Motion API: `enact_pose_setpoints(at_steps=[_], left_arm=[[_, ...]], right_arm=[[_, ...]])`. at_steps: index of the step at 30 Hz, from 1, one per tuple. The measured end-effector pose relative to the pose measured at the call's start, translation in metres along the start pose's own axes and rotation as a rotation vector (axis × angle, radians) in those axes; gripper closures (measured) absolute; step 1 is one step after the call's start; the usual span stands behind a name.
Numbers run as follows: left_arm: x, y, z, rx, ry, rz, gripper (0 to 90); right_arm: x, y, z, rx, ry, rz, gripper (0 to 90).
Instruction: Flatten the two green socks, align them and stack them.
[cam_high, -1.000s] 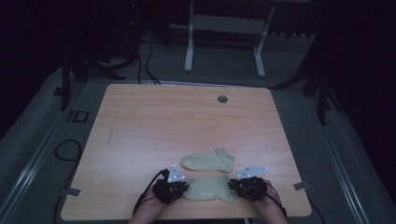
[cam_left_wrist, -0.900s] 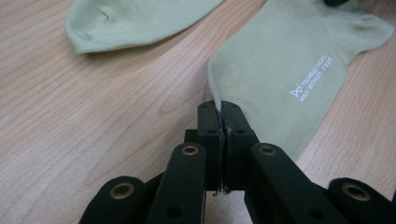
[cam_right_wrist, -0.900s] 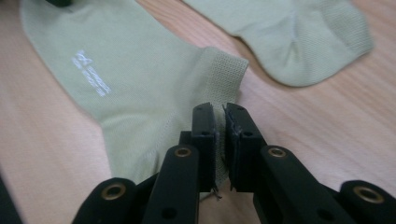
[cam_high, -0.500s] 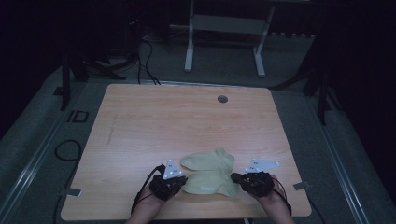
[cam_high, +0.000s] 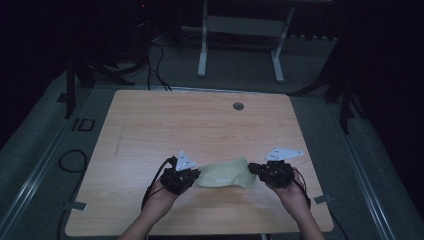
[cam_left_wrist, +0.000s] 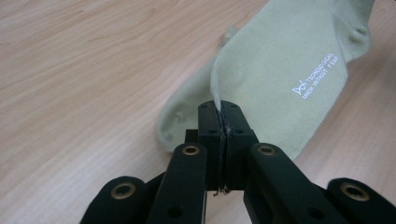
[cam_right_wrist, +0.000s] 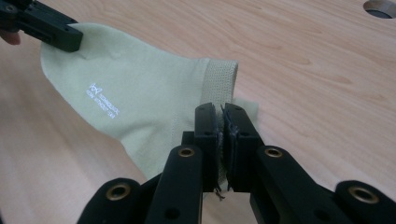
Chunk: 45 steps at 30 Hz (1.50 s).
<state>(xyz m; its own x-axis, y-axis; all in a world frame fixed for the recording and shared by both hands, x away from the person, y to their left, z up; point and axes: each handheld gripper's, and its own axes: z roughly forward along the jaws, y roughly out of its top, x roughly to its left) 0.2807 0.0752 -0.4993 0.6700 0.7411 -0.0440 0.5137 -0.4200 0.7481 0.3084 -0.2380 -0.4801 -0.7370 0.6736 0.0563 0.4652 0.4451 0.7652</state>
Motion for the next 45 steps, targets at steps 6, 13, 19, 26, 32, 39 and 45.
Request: enact_pose_setpoints(at_steps=[6,13,19,26,32,39,45], left_arm=[[0.008,0.003,0.015,0.019,0.003,-0.029,88.1],[0.017,-0.003,0.032,0.066,-0.012,-0.054,88.1],[0.018,-0.007,0.048,0.108,-0.015,-0.053,88.0],[0.020,-0.009,0.054,0.110,-0.003,-0.051,87.9],[0.022,-0.011,0.061,0.127,0.004,-0.044,87.7],[0.023,-0.014,0.066,0.124,0.024,-0.041,87.0],[0.025,-0.016,0.068,0.120,0.031,-0.054,83.7]], right_arm=[[-0.014,0.005,0.016,0.038,-0.011,0.028,84.8],[-0.027,-0.003,0.034,0.086,-0.001,0.064,84.7],[-0.034,-0.009,0.050,0.134,-0.007,0.074,84.6],[-0.039,-0.013,0.058,0.145,-0.011,0.085,84.1],[-0.040,-0.017,0.067,0.166,-0.018,0.084,83.6],[-0.043,-0.025,0.074,0.170,-0.014,0.107,82.6],[-0.041,-0.027,0.075,0.166,-0.014,0.104,76.0]])
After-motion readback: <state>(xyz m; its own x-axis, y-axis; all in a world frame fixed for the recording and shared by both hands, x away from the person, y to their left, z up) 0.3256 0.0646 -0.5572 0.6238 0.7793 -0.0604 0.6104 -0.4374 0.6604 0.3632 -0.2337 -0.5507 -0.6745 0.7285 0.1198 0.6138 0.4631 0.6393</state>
